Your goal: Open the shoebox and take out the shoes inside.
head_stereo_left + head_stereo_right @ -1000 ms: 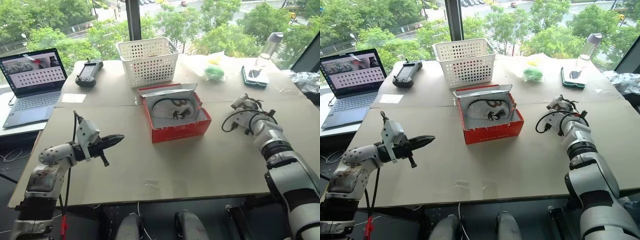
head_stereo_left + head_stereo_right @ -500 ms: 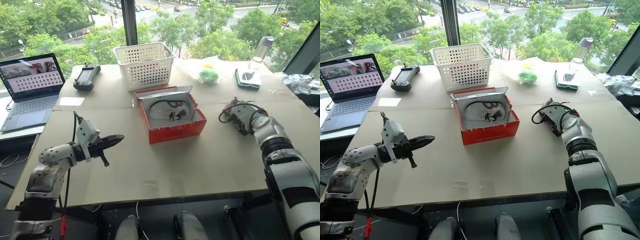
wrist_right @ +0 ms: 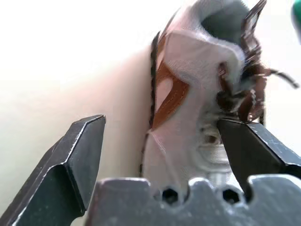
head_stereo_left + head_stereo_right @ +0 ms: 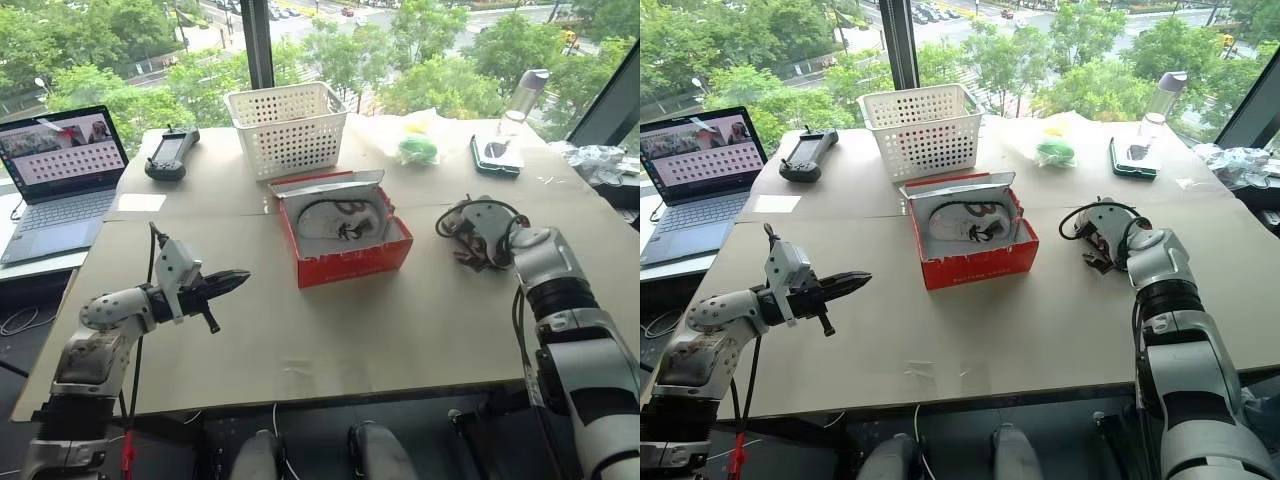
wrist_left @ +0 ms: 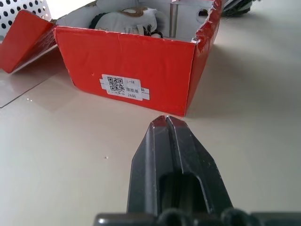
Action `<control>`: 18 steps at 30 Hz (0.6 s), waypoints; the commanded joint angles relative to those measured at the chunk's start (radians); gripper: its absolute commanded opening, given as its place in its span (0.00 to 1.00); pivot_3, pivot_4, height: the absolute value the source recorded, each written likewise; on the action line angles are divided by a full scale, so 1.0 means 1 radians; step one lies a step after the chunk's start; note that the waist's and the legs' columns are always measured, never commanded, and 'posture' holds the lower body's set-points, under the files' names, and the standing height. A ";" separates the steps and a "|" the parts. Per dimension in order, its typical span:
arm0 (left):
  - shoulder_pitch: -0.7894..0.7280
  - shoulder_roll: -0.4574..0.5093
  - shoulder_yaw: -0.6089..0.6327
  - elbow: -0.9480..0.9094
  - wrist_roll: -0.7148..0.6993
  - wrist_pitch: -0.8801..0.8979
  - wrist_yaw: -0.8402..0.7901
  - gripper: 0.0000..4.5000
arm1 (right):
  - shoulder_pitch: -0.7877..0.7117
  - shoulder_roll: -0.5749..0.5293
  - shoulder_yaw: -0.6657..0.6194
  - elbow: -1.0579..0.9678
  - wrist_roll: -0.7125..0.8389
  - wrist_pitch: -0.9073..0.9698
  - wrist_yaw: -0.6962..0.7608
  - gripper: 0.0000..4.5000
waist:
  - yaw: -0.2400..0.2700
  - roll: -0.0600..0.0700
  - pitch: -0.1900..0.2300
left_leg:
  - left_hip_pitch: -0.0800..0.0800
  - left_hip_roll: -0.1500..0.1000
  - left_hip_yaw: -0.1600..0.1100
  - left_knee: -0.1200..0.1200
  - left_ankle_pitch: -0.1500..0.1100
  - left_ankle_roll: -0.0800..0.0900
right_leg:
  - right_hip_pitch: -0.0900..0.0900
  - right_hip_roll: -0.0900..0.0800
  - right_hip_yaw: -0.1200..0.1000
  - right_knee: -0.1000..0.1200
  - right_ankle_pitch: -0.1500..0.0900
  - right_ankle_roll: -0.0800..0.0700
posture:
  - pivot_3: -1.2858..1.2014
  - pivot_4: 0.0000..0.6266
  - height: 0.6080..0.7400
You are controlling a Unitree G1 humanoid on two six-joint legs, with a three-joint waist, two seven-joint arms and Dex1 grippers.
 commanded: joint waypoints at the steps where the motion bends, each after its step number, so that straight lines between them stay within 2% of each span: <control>1: -0.003 0.008 0.026 -0.021 -0.004 -0.006 0.012 0.00 | 0.000 -0.112 0.047 -0.301 0.026 0.036 0.225 0.99 | 0.007 0.000 0.000 | -0.003 0.000 0.000 0.000 0.000 0.000 | -0.003 0.001 0.000 0.000 0.001 0.002 | 0.52 0.24 0.95; 5: 0.009 0.008 0.029 -0.032 -0.003 -0.007 0.020 0.00 | -0.021 -0.144 0.050 -0.429 0.067 0.046 0.320 0.99 | 0.016 0.000 0.000 | -0.005 0.001 0.004 0.000 -0.001 0.001 | -0.006 0.002 -0.001 0.000 0.000 0.001 | 0.52 0.24 0.95; 8: 0.016 0.008 0.034 -0.039 -0.003 -0.007 0.030 0.00 | -0.080 -0.057 0.038 -0.498 0.138 0.057 0.327 0.99 | 0.017 0.000 0.000 | -0.006 0.001 0.006 0.000 -0.001 0.000 | -0.007 0.000 -0.001 0.000 0.000 0.000 | 0.52 0.24 0.95; 10: 0.021 0.008 0.036 -0.044 -0.003 -0.007 0.036 0.00 | -0.124 0.052 0.046 -0.476 0.150 0.043 0.262 0.99 | 0.015 0.000 0.000 | -0.006 0.001 0.006 0.001 0.000 0.000 | -0.008 0.001 0.000 0.000 0.000 -0.002 | 0.52 0.24 0.95; 13: 0.030 0.006 0.037 -0.054 -0.004 -0.003 0.040 0.00 | -0.152 0.187 0.099 -0.342 0.074 -0.036 0.098 0.99 | 0.014 -0.001 -0.001 | -0.006 0.001 0.006 0.001 0.000 0.000 | -0.007 0.001 0.000 0.001 0.001 -0.002 | 0.52 0.24 0.95; 18: 0.034 0.011 0.038 -0.061 -0.002 0.001 0.045 0.00 | -0.137 0.241 0.157 -0.167 -0.010 -0.185 -0.038 0.99 | 0.042 -0.002 -0.001 | -0.010 0.001 0.007 0.001 0.000 -0.001 | -0.007 -0.001 -0.005 0.000 0.003 -0.006 | 0.52 0.24 0.95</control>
